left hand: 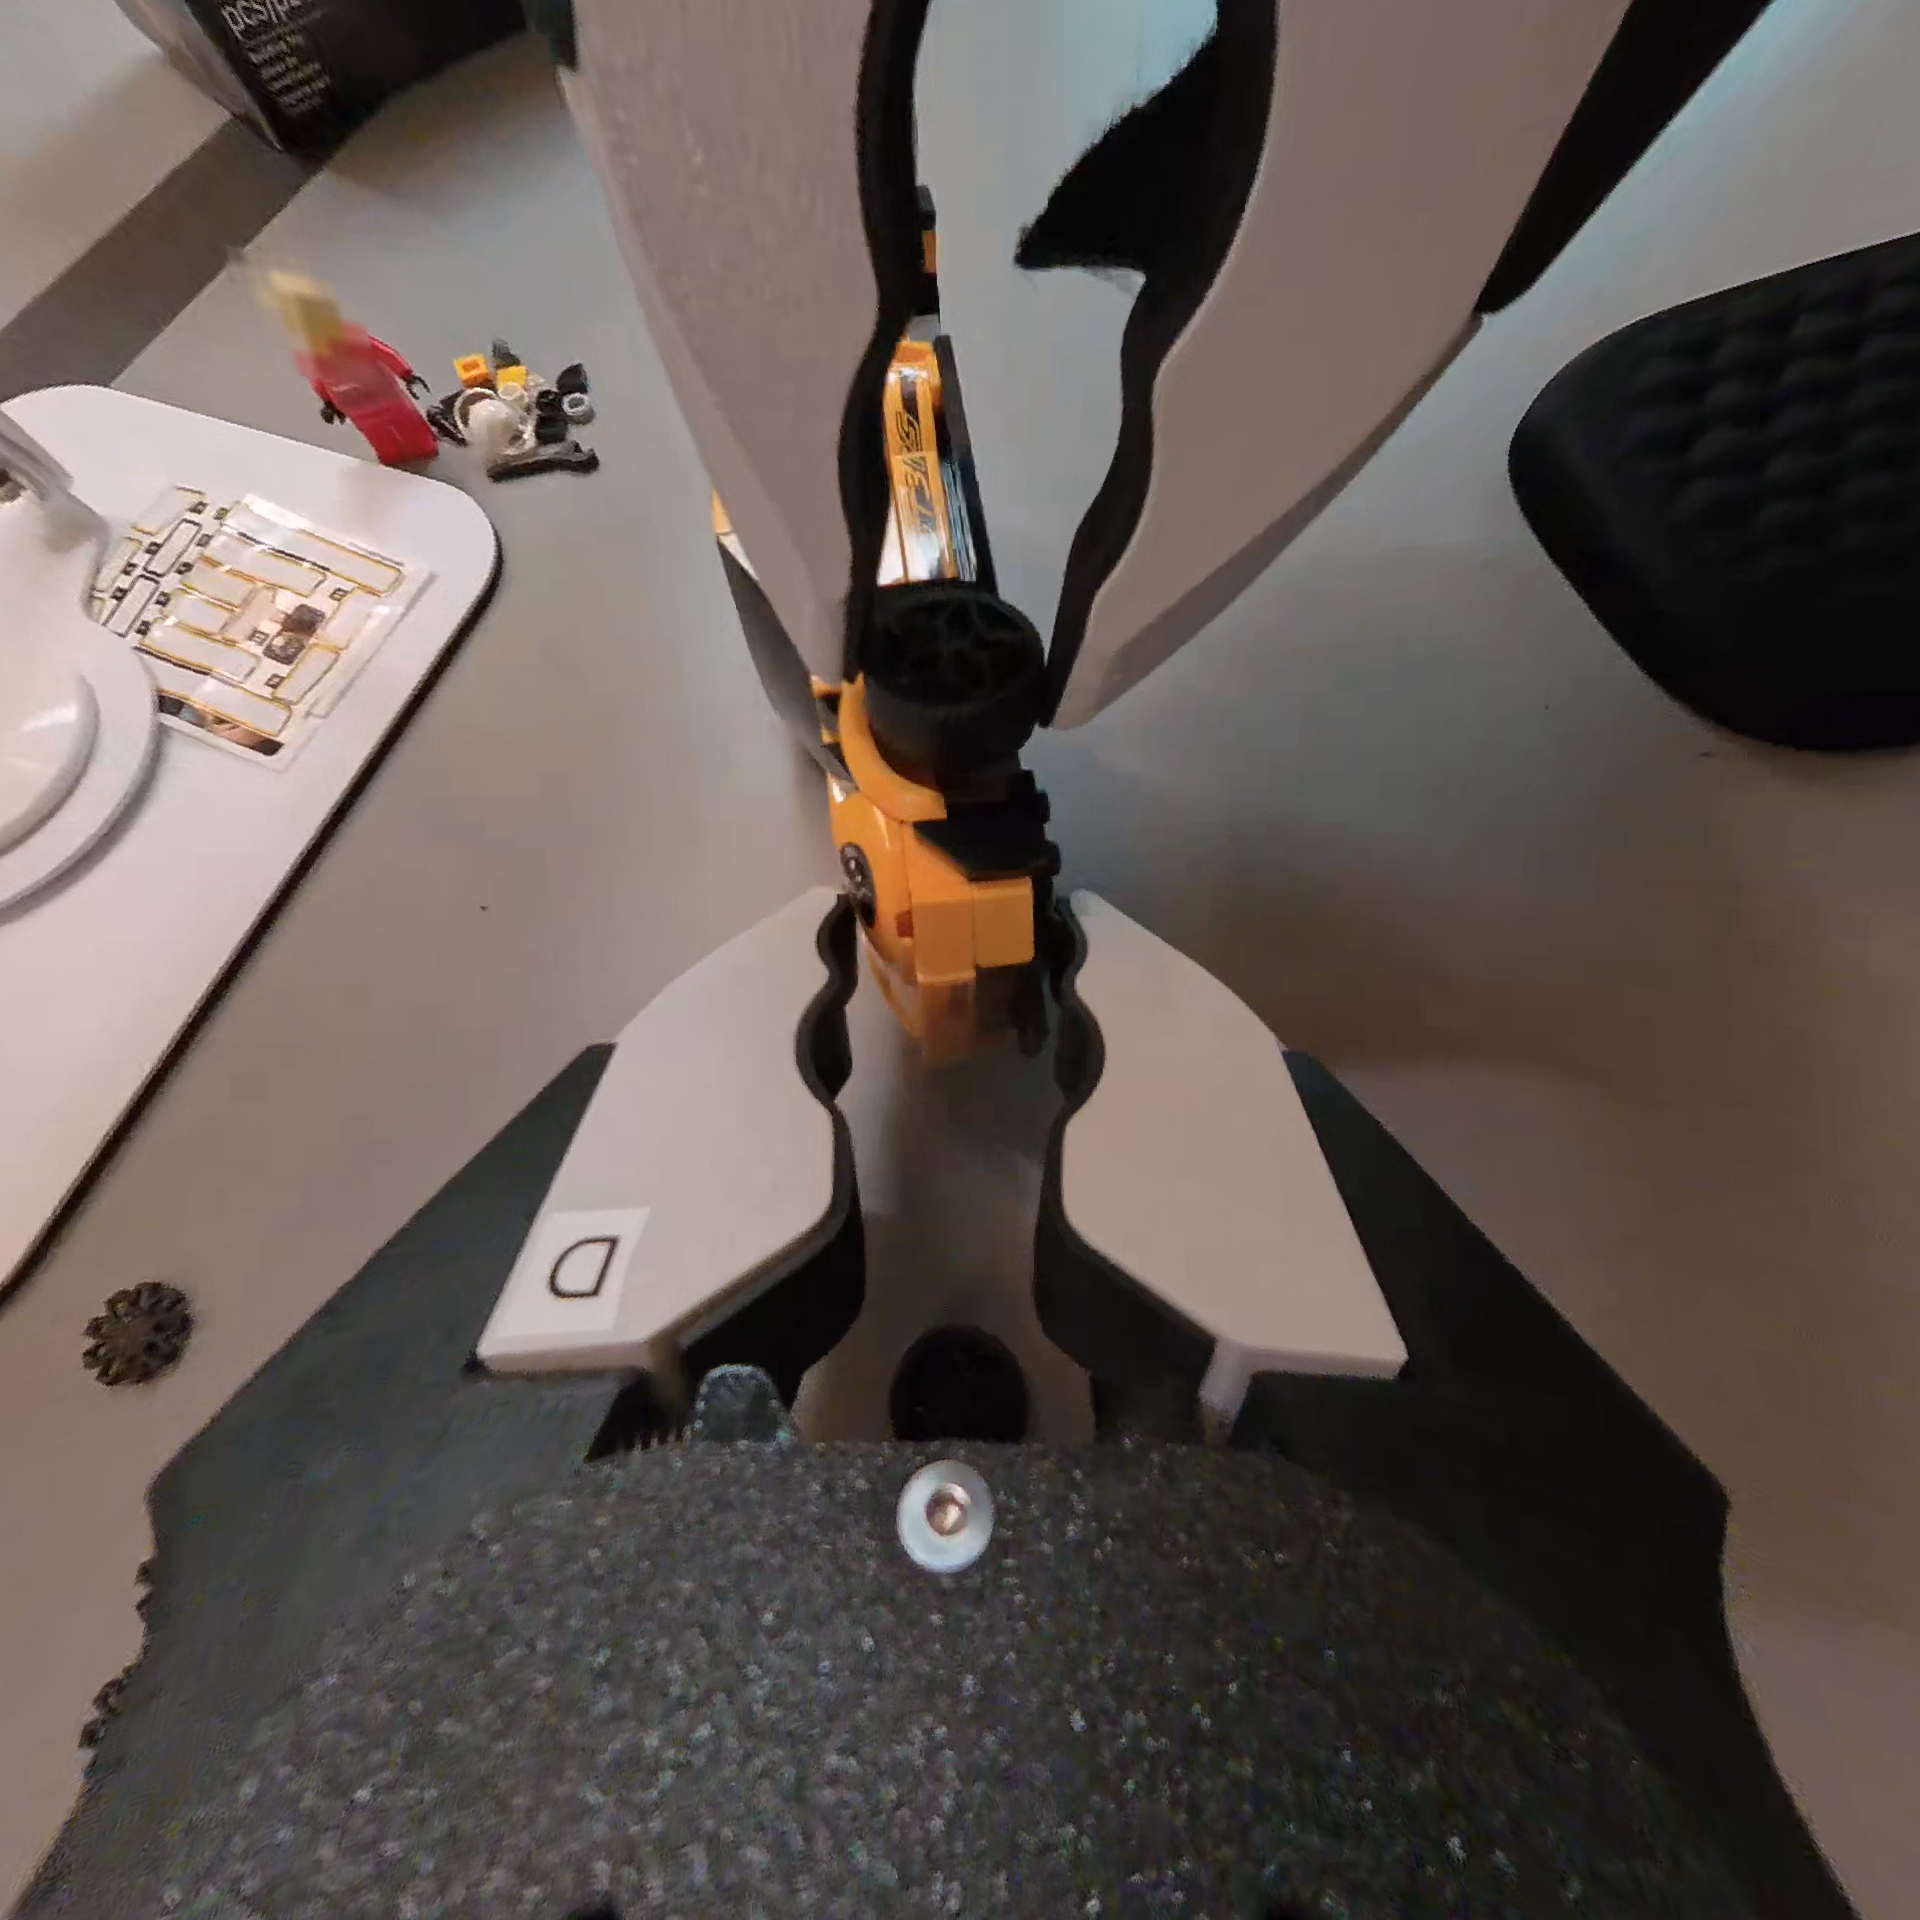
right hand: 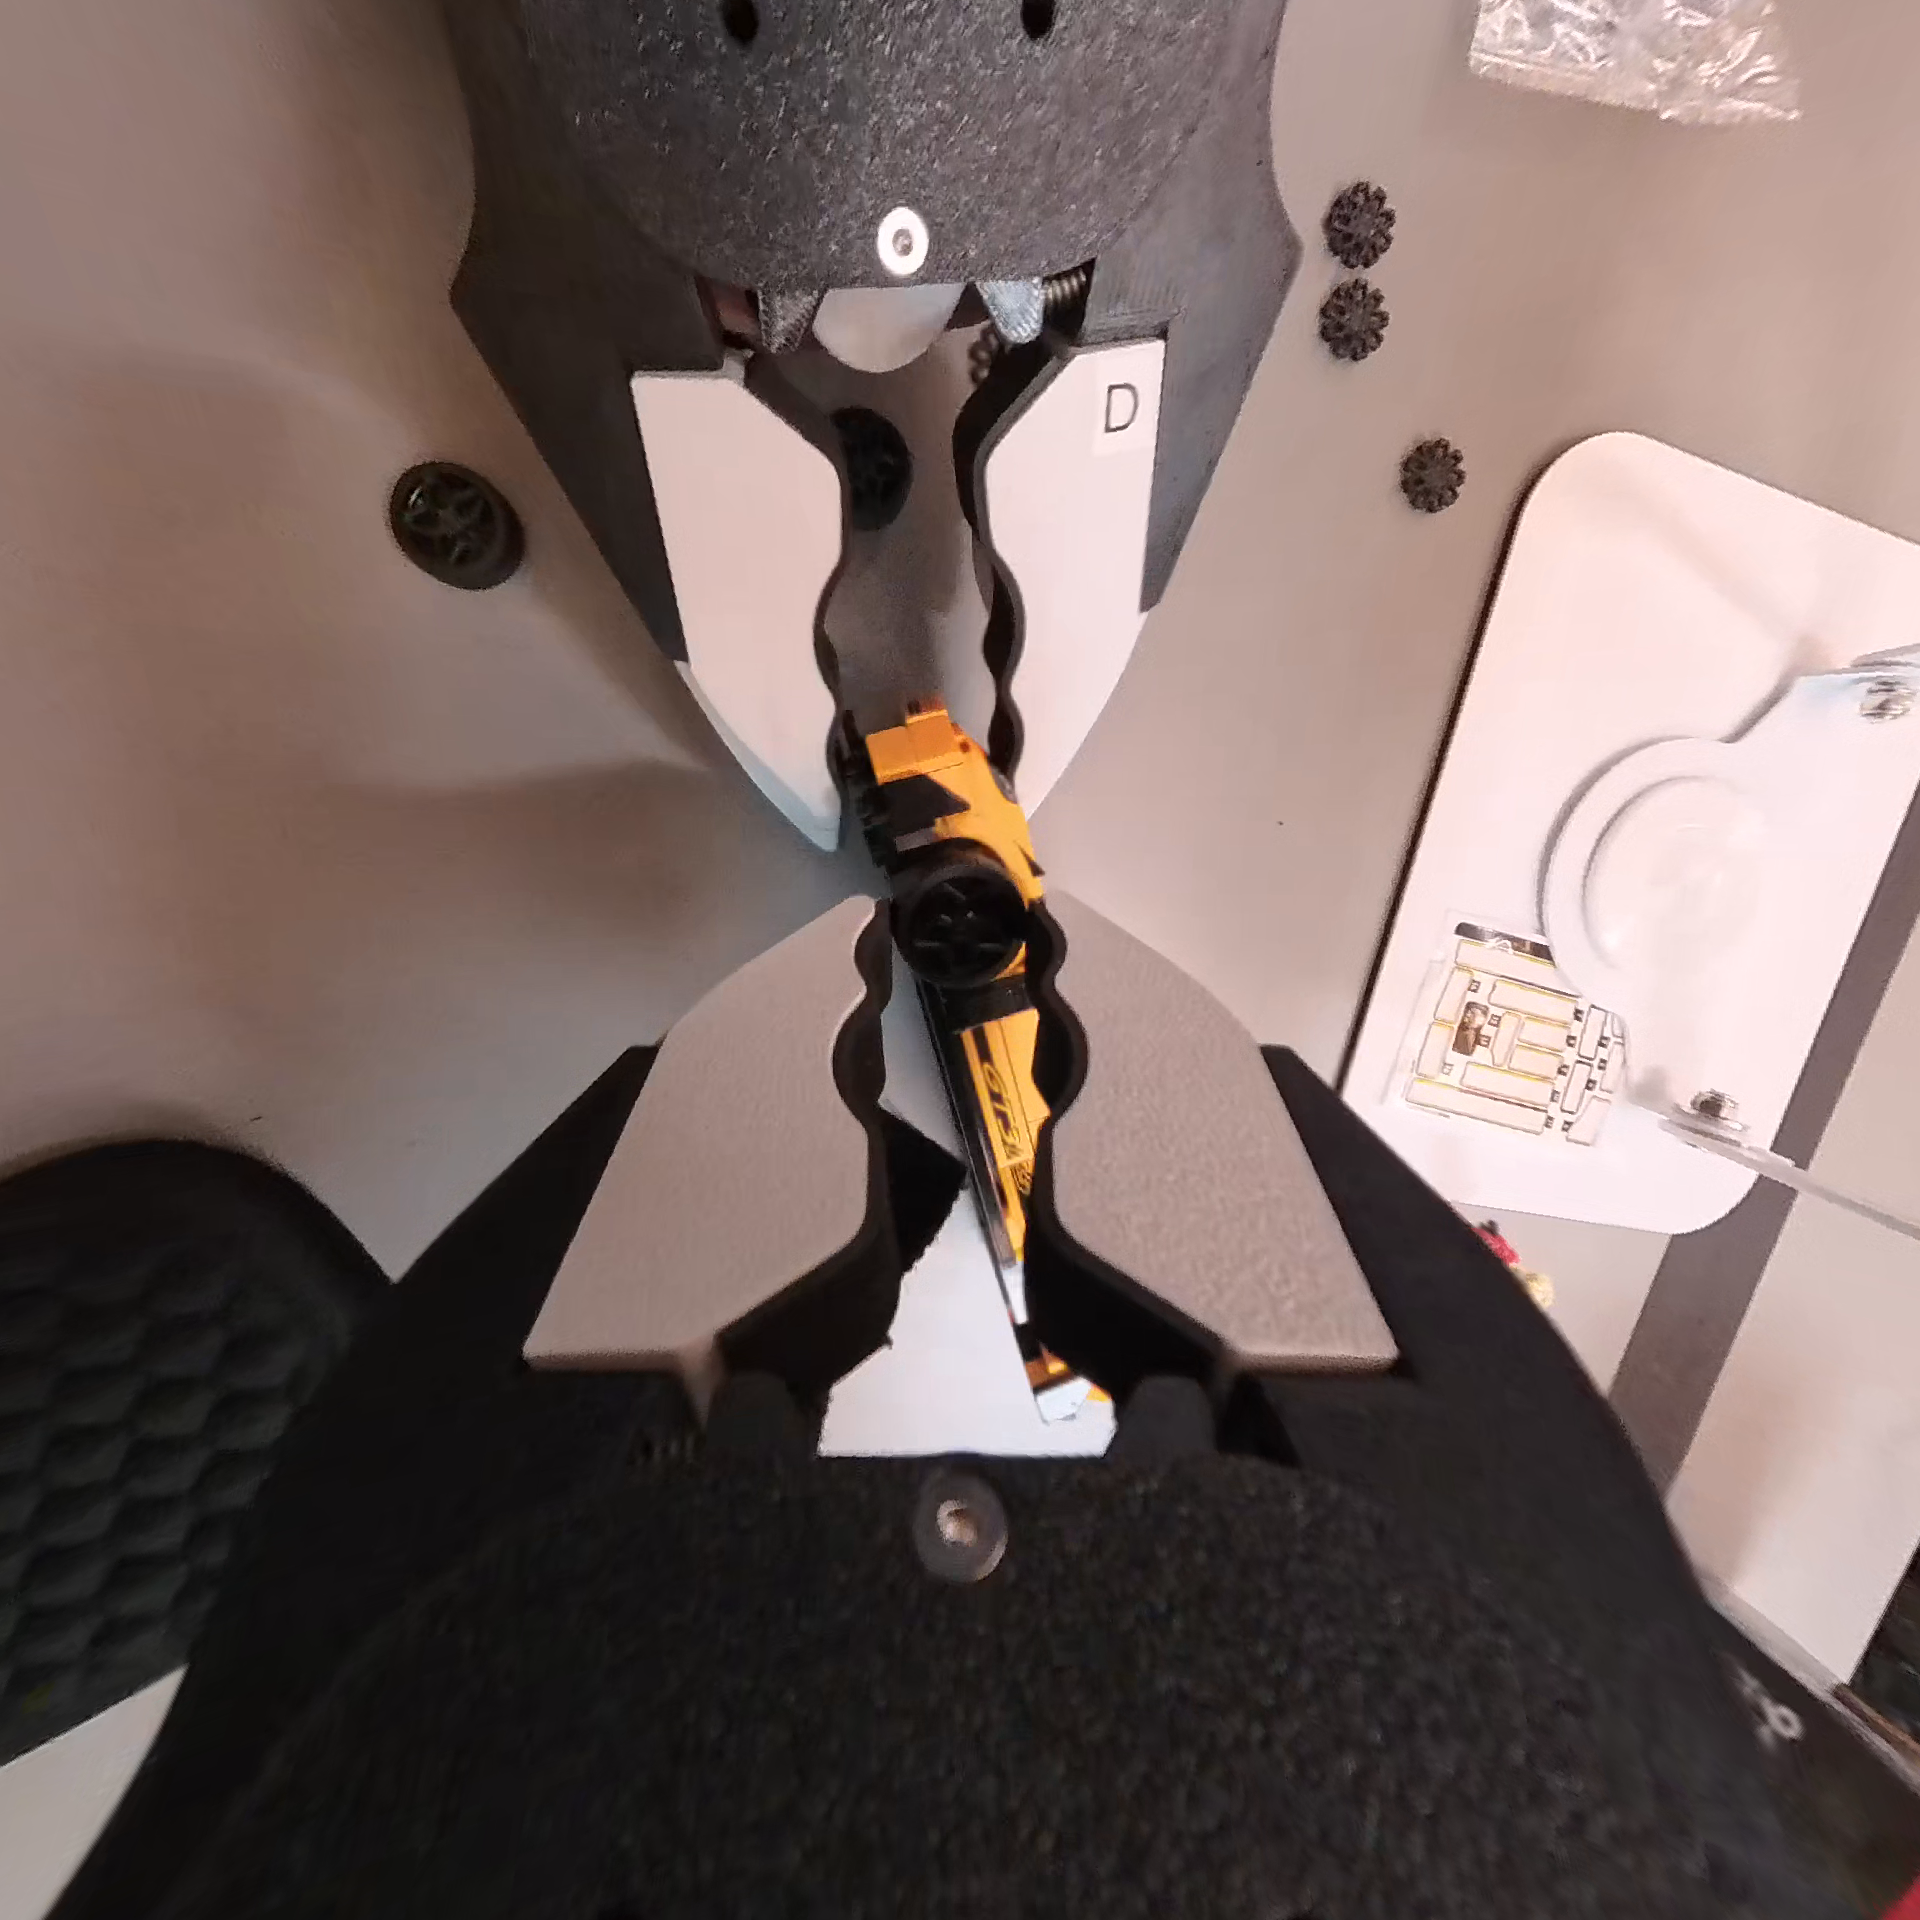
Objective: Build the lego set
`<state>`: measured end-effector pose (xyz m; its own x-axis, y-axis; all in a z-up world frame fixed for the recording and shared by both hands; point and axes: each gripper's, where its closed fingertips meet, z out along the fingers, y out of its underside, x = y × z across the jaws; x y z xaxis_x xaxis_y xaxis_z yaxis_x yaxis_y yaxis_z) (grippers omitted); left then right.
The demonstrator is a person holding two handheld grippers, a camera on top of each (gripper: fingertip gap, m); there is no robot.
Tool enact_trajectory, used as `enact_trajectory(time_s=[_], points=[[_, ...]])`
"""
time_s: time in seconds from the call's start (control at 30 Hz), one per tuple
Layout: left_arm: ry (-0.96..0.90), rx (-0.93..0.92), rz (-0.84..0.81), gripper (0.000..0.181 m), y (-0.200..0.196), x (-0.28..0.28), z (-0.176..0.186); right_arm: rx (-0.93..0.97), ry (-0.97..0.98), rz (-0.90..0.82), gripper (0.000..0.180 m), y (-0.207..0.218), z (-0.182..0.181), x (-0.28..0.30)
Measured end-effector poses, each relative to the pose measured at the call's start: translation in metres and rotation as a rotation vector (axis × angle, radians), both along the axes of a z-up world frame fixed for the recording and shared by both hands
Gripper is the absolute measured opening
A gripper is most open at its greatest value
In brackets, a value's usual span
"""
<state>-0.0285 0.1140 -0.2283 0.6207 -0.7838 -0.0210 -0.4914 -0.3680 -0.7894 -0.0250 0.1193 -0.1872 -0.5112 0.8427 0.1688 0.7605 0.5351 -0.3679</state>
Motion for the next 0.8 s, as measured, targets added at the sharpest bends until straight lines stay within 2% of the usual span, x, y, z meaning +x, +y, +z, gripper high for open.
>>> enact_trajectory(time_s=[0.8], points=[[0.019, 0.005, 0.003, 0.034, 0.0009, -0.0005, -0.0006, 0.117, -0.158, 0.057, 0.024, 0.0003, -0.0049, 0.001]])
